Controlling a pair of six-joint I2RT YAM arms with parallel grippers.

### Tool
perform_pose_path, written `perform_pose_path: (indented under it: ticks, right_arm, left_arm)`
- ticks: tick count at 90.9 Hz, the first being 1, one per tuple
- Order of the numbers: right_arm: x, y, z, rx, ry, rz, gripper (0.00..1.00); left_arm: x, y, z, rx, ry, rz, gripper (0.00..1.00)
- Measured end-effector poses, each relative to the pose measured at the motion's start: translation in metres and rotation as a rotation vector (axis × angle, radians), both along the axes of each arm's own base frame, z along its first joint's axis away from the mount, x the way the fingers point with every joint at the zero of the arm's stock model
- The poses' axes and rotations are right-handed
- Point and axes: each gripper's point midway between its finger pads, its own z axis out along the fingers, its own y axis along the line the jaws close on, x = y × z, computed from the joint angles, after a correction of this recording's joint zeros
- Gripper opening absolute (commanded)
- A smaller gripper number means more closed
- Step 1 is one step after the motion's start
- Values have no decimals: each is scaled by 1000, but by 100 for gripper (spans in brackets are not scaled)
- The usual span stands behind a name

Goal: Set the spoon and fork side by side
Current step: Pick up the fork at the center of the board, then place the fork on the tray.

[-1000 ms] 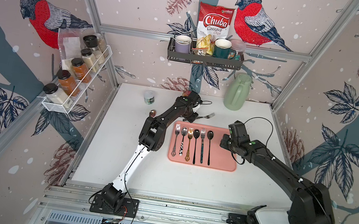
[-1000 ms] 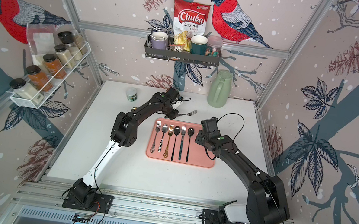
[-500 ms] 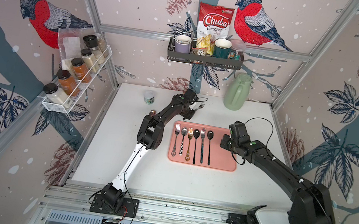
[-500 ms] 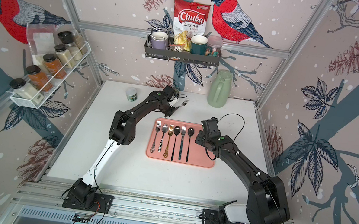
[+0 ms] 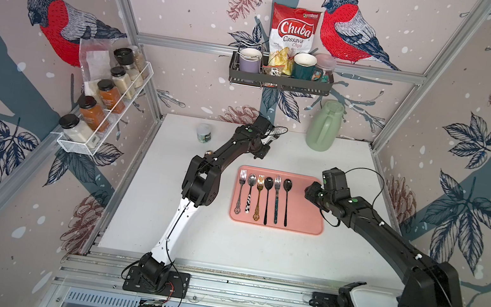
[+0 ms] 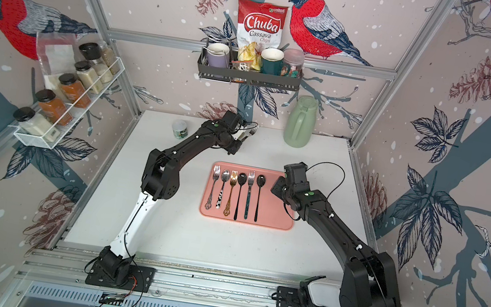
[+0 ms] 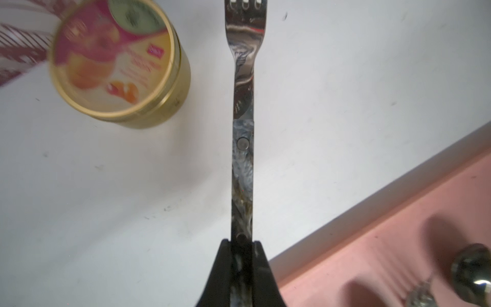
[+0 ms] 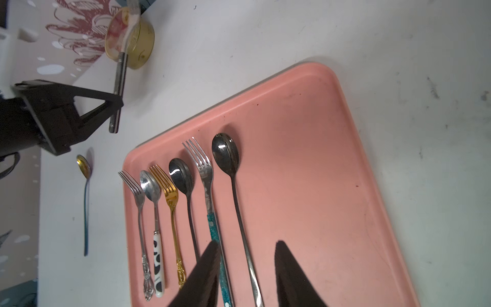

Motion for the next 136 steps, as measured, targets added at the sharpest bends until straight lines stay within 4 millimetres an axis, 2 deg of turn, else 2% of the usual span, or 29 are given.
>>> perform_pose_path:
  ticks: [13,21,35,52,76,88,106,127,136]
  right_arm:
    - [5,-2,12,117,-37,-47,37]
    - [7,1,21,189,-58,-62,39]
    - [18,16,34,289,-87,-36,37]
    - [22,28,32,349,-68,-12,34]
    - [24,53,27,399,-64,43,27]
    - [21,67,16,416,-43,90,27]
    - [19,80,-1,430,-15,128,29]
    - [19,91,-11,448,-1,161,30]
    - [17,91,-10,453,-8,164,36]
  left_arm:
    - [-7,-4,52,-62,-78,37,12]
    - [-22,-1,64,-95,-81,88,13]
    - [-69,3,64,-133,-60,207,12]
    - [-126,-23,65,-211,-88,226,11]
    - [-190,-53,38,-280,-83,212,10]
    - [-203,-60,26,-304,-71,227,9]
    - [-221,-75,26,-354,-62,210,8]
    - [-226,-84,30,-388,-63,210,8]
    - [-225,-85,31,-391,-66,212,8]
